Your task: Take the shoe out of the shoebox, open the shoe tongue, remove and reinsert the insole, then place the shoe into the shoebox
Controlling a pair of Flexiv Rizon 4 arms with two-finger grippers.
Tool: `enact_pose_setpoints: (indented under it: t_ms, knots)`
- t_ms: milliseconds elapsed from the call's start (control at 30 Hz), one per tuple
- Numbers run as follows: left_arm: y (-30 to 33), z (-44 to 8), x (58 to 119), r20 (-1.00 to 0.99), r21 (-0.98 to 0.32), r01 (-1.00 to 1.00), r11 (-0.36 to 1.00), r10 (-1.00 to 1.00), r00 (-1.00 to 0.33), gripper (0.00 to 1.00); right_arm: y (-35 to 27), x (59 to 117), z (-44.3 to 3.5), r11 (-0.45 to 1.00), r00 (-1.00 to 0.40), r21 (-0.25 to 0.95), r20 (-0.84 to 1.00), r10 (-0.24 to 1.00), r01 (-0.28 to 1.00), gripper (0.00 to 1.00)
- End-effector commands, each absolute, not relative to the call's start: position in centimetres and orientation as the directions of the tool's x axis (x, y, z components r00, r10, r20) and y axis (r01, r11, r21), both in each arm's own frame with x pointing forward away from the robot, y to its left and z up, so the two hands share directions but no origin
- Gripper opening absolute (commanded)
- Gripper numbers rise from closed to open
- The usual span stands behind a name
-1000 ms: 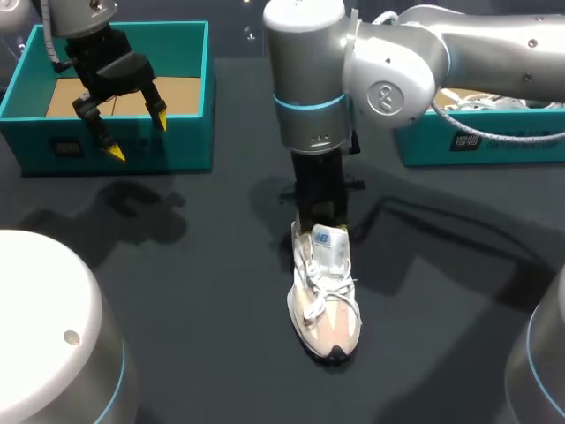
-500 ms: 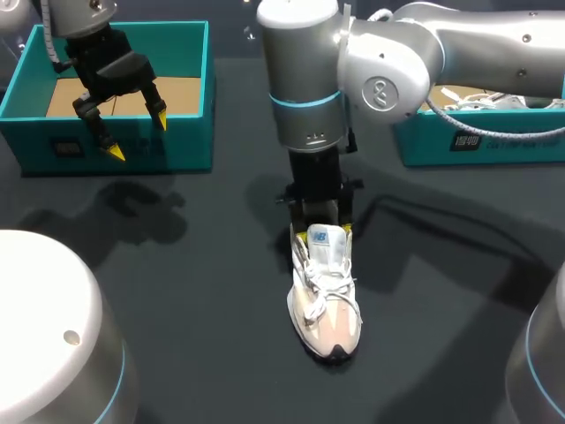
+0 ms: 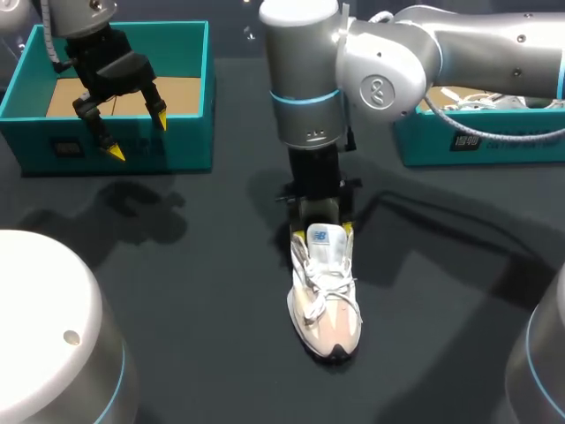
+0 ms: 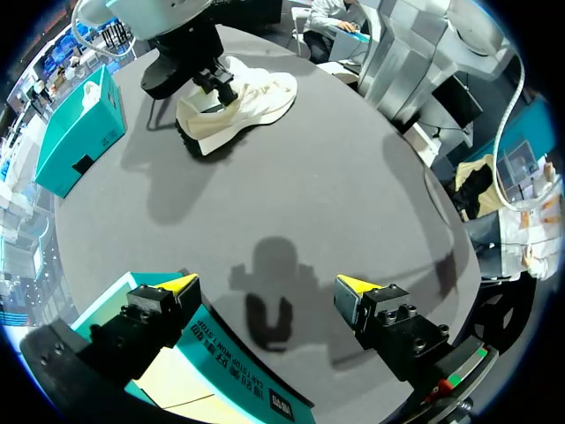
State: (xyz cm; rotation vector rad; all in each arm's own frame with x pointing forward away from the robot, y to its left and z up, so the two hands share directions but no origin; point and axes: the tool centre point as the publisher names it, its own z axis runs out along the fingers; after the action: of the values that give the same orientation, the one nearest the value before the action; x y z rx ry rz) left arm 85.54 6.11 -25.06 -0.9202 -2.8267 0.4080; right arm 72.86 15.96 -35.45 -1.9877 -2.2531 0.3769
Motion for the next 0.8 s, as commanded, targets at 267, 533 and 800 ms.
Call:
enact_pose_setpoints:
  t_ms: [267,533,800]
  knots:
    - [6.1,-25.0,85.5,0.050,-0.296,0.557,0.776,0.595,-0.802,1.00,16.0,72.4,-35.2,0.102,-0.128,-0.272,-0.082,0.988,0.957,1.00]
    - [6.1,-25.0,85.5,0.050,-0.296,0.557,0.776,0.595,-0.802,1.00,15.5,71.7,-34.6,0.078,-0.101,-0.237,-0.083,0.991,0.968,0.95]
    - [6.1,-25.0,85.5,0.050,-0.296,0.557,0.776,0.595,-0.802,1.00,15.2,71.1,-34.7,0.068,-0.088,-0.232,-0.078,0.993,0.970,0.71]
